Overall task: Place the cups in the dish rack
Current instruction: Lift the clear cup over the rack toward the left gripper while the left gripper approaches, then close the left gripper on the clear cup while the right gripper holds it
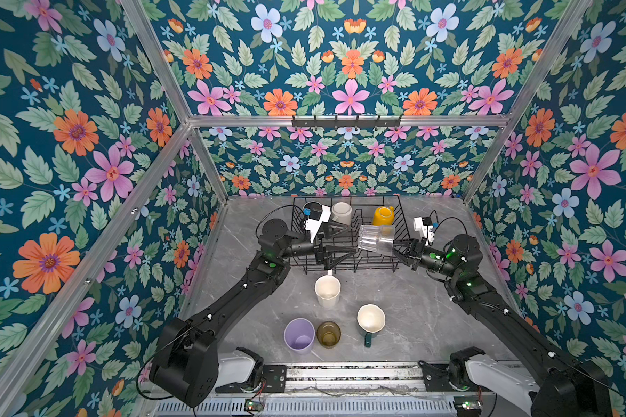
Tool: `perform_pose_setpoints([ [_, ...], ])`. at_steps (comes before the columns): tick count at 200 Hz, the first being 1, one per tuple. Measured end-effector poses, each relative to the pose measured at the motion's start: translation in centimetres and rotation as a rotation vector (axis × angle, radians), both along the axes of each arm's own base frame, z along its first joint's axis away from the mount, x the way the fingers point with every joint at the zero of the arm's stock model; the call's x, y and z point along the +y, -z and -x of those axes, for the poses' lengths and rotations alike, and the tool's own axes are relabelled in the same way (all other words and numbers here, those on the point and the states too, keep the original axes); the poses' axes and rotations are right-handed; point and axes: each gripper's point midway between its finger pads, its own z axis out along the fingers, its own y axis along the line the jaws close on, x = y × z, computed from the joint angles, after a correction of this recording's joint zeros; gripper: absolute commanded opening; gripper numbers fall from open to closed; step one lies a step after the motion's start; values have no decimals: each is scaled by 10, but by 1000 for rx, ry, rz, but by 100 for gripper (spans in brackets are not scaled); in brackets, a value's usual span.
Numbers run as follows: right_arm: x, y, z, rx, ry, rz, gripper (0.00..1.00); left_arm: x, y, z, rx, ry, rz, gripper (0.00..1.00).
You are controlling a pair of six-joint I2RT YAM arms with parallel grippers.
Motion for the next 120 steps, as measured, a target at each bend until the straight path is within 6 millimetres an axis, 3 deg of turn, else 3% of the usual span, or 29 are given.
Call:
perform_pose_setpoints([
  [43, 18, -13, 13, -46, -80, -3, 0, -1, 0, 2, 2, 18, -1, 100],
  [120, 43, -18, 23, -69, -175, -6, 0, -1, -3, 7, -3, 48, 9, 100],
])
